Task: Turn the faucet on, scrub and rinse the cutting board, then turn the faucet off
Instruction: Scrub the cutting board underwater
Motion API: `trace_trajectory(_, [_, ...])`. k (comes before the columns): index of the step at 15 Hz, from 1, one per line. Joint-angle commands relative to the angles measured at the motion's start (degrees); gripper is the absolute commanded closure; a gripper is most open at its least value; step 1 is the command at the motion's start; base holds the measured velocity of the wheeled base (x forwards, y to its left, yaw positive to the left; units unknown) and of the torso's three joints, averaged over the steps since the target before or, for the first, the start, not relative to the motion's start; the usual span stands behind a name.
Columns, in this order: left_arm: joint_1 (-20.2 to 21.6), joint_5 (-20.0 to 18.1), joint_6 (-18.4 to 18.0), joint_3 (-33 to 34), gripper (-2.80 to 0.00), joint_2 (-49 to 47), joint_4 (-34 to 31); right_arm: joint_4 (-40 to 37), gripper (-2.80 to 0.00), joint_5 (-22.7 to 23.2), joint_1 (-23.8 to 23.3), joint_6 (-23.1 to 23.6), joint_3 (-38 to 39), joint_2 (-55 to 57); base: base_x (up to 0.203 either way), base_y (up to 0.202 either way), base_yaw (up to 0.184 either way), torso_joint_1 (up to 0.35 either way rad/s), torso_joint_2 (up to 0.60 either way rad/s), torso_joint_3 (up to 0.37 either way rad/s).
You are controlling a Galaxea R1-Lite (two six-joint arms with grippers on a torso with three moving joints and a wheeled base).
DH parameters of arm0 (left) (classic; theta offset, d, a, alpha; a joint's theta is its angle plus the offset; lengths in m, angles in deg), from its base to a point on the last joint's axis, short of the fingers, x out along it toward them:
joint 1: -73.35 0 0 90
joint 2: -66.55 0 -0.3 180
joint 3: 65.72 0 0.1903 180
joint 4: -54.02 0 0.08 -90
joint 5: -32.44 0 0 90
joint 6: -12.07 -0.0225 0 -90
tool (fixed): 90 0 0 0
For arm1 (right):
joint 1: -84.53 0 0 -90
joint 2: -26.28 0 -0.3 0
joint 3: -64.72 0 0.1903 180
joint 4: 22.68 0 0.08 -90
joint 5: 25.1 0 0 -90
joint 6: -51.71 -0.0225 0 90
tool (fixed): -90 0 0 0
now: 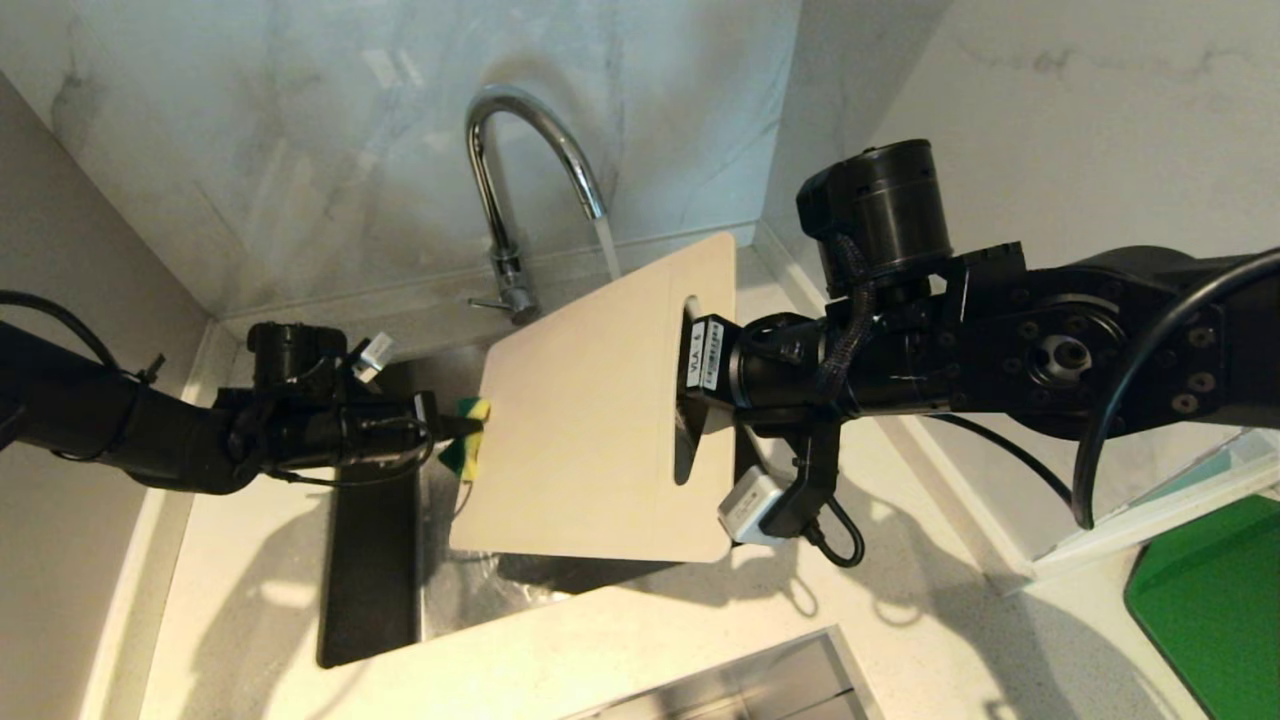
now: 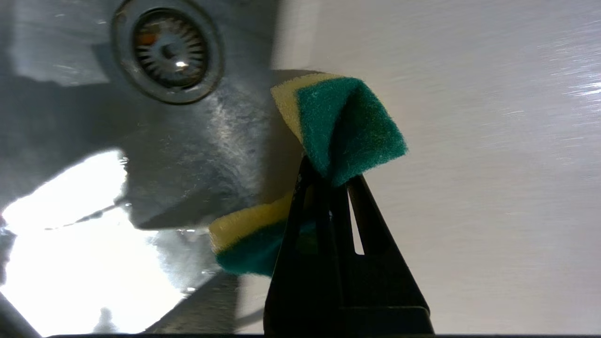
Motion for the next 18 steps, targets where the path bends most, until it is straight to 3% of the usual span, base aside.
trace_trajectory(1, [-3.1, 0.0, 1.5, 0.4, 0.0, 6.5, -1.5, -0.1, 0.0, -0.1, 0.0, 0.9, 0.0, 0.2, 0.0, 0.0, 0.0, 0.0, 0.0, 0.0])
trace_trajectory(4, [-11.8, 1.0, 3.2, 3.6, 0.0, 13.0, -2.8, -0.1, 0.0, -0.1, -0.1, 0.8, -0.3, 0.9, 0.0, 0.0, 0.0, 0.0, 0.0, 0.0])
trace_trajectory(6, [-18.7, 4.7, 3.4, 6.0, 0.0, 17.5, -3.2, -0.1, 0.0, -0.2, -0.1, 0.6, -0.6, 1.2, 0.0, 0.0, 0.0, 0.0, 0.0, 0.0])
trace_trajectory(9, [-24.8, 7.8, 3.5, 6.1, 0.0, 21.6, -11.9, -0.1, 0.0, 0.1, -0.7, 0.5, -0.2, 0.8, 0.0, 0.0, 0.0, 0.0, 0.0, 0.0])
trace_trajectory(18, [-22.4, 9.7, 3.8, 7.8, 0.0, 19.6, -11.9, -0.1, 0.0, -0.1, -1.0, 0.2, -0.5, -0.3, 0.0, 0.0, 0.0, 0.0, 0.0, 0.0])
